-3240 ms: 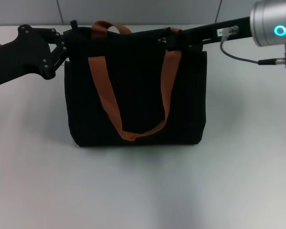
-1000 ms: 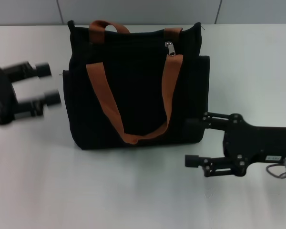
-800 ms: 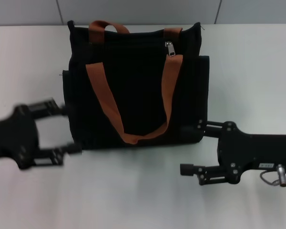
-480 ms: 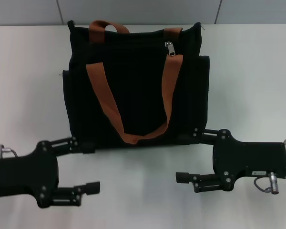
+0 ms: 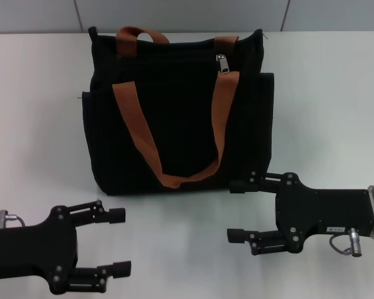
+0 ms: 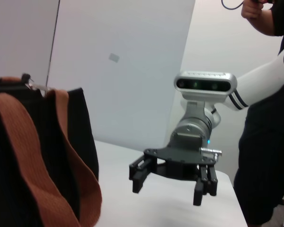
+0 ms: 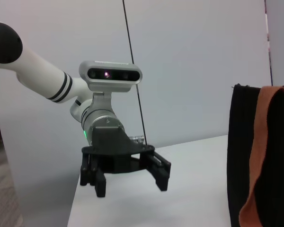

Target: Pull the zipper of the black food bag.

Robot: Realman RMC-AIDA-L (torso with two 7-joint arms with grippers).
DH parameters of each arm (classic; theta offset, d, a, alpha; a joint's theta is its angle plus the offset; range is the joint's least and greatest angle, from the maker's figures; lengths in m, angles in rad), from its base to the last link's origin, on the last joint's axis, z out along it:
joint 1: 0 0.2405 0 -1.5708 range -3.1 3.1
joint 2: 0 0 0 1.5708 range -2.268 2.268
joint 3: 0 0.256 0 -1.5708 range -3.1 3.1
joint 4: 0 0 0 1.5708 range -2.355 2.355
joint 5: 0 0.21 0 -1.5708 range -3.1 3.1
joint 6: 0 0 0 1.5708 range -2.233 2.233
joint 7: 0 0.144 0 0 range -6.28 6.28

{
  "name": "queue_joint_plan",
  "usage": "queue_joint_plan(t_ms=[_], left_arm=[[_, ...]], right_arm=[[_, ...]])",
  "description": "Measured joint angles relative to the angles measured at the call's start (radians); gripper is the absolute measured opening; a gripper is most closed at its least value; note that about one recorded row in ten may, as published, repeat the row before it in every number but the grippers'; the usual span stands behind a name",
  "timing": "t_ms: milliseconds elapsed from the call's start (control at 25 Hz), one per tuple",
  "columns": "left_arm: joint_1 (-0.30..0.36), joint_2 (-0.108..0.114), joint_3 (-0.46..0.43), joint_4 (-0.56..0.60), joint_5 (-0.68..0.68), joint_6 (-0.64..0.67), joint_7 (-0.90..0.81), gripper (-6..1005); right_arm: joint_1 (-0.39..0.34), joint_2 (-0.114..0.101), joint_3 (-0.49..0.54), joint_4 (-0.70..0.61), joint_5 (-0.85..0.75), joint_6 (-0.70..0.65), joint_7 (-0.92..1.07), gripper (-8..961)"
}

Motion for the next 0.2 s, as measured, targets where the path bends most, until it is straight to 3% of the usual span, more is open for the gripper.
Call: queue_joint_plan(t_ms=[200], left_arm=[[0.006,-0.006,0.0,-0.001,0.012,-0.003,0.013,824]], right_arm=[[0.007,0.003,0.0,0.01,0.001,-0.001,-0.006,811]])
